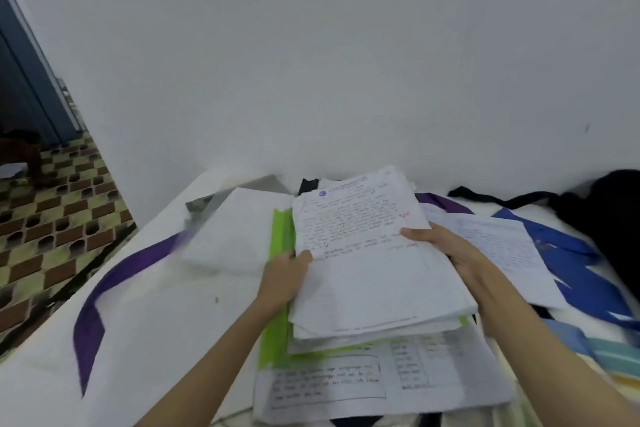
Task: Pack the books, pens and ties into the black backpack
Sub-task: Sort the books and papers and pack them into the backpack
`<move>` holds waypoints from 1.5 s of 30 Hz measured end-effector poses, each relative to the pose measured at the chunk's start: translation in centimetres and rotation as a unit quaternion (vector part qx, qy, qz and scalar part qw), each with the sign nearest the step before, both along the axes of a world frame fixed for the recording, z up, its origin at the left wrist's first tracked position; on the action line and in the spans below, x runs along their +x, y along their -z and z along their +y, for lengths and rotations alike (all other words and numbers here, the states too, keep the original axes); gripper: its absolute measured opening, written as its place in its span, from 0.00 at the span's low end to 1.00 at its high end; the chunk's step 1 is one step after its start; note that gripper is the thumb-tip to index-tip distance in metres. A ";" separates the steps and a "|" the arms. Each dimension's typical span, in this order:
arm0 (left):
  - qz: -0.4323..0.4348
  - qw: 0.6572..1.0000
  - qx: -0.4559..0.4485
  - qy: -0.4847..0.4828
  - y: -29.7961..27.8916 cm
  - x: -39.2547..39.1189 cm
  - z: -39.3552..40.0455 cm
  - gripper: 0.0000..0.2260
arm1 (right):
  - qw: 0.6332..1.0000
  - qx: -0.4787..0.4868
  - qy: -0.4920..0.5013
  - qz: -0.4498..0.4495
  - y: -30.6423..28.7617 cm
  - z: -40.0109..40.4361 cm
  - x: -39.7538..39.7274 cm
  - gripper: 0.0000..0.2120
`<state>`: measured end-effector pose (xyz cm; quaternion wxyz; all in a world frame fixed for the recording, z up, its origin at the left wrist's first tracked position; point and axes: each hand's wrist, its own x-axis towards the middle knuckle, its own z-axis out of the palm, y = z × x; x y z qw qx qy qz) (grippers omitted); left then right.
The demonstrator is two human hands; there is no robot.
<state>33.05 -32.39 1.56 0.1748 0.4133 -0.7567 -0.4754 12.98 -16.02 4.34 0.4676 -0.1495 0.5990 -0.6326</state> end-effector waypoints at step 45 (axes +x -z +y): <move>-0.074 0.960 -0.190 0.191 2.3 -4.5 1.2 0.14 | 0.899 0.260 0.187 0.300 3.8 5.5 -0.6 0.11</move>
